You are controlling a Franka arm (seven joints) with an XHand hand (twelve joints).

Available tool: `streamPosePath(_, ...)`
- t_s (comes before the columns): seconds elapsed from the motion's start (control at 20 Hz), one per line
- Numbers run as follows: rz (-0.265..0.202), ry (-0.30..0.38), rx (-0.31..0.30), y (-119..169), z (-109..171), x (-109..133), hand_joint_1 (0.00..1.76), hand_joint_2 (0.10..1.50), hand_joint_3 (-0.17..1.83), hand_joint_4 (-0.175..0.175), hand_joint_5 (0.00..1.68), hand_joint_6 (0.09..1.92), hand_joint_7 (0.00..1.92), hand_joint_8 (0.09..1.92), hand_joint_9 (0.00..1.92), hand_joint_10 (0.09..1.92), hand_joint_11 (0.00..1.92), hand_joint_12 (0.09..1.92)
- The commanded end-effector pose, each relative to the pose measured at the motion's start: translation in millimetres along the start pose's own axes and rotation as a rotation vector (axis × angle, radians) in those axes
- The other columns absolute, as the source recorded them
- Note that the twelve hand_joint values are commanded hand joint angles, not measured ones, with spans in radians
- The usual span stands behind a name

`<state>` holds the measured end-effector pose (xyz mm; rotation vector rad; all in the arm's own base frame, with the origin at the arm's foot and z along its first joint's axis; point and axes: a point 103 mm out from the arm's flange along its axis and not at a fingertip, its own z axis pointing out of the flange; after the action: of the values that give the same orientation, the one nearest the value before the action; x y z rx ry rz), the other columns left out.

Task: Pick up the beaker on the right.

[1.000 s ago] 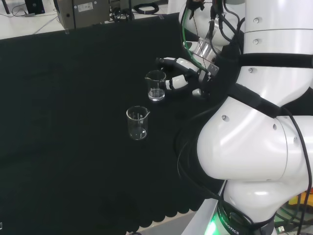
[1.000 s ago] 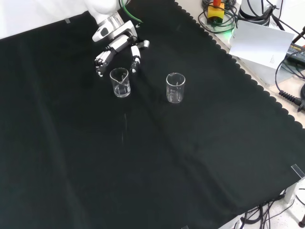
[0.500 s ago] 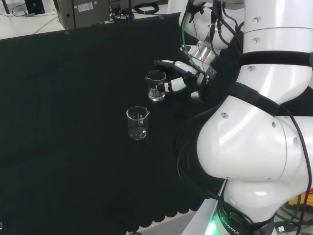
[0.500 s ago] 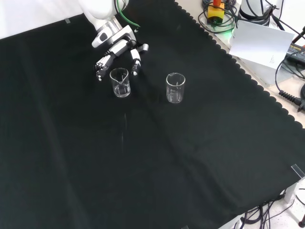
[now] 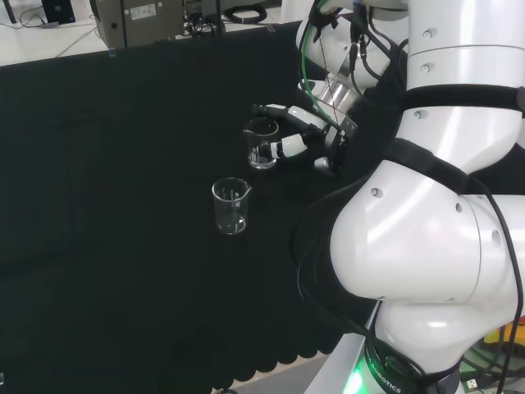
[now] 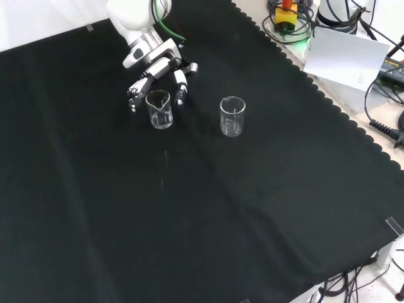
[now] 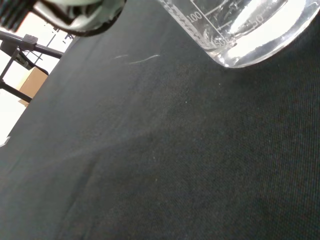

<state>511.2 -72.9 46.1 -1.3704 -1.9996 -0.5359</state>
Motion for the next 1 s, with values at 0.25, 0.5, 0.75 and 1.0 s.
streamPosePath(0.25,0.002,0.028,-0.009,7,4,1,0.86,0.58,0.61,-0.017,0.35,0.09,0.15,0.61,0.26,0.61,0.0,1.32)
streamPosePath(0.5,0.014,0.055,-0.019,11,7,2,0.88,0.58,0.61,-0.023,0.43,0.09,0.26,0.66,0.35,0.62,0.0,1.36)
streamPosePath(0.75,0.014,0.064,-0.01,14,13,2,0.9,0.58,0.62,-0.028,0.51,0.1,0.32,0.69,0.42,0.61,0.0,1.38)
streamPosePath(1.0,0.017,0.072,-0.014,15,17,2,0.9,0.58,0.62,-0.029,0.52,0.11,0.32,0.7,0.45,0.61,0.01,1.39)
